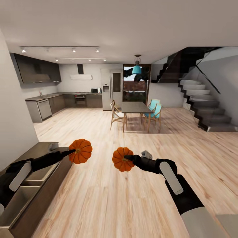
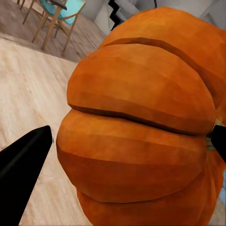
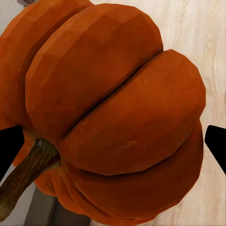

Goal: Place each of the two pumpkins and all three candles from the living room inside a cabinet in the living room (use any cabinet), then make sure every cabinet is closed, and position the cauldron so it is next to a table in the living room.

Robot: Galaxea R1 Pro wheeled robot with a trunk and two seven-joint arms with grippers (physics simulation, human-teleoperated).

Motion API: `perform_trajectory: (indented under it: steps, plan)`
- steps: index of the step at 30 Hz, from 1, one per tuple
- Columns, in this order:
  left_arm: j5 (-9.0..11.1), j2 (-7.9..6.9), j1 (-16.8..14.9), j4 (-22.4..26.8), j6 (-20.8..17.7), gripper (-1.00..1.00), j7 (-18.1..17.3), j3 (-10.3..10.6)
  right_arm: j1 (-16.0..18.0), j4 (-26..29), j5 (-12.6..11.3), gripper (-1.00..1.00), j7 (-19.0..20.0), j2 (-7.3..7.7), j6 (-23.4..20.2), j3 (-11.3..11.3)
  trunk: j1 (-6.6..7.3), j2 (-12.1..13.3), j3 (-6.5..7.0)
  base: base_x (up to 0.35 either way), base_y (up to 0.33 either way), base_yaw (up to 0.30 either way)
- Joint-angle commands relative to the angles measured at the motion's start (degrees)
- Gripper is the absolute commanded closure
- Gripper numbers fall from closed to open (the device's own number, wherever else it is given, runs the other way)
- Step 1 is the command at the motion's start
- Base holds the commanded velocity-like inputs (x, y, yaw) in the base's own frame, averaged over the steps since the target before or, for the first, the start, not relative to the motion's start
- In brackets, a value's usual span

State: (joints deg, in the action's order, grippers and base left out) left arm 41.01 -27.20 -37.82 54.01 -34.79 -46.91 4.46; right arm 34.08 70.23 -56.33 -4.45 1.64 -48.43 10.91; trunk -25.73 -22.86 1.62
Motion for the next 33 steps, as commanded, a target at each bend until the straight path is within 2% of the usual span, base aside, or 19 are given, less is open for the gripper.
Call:
perform_trajectory:
  steps: [1, 13, 19, 33]
  plan:
    - [0.91, -0.04, -0.06, -0.03, -0.54, 1.00, -0.03, 0.11, 0.02, 0.08, -1.14, 1.00, -0.47, 0.04, -0.04, -0.24, -0.05, -0.06, -0.01, 0.337, 0.000, 0.122]
    - [0.92, -0.01, -0.06, 0.00, -0.54, 1.00, -0.01, 0.11, 0.02, 0.08, -1.15, 1.00, -0.34, 0.03, -0.09, -0.84, -0.05, -0.06, -0.01, 0.338, 0.000, 0.022]
    - [0.91, 0.03, -0.06, 0.02, -0.54, 1.00, -0.02, 0.11, 0.02, 0.08, -1.01, 1.00, 2.03, 0.09, -0.15, -0.87, -0.05, -0.06, -0.01, 0.338, -0.006, 0.001]
    - [0.91, 0.04, -0.06, 0.01, -0.54, 1.00, -0.03, 0.11, 0.02, 0.03, -0.98, 1.00, 2.52, 0.11, -0.17, -1.02, -0.05, -0.06, -0.01, 0.333, -0.072, 0.000]
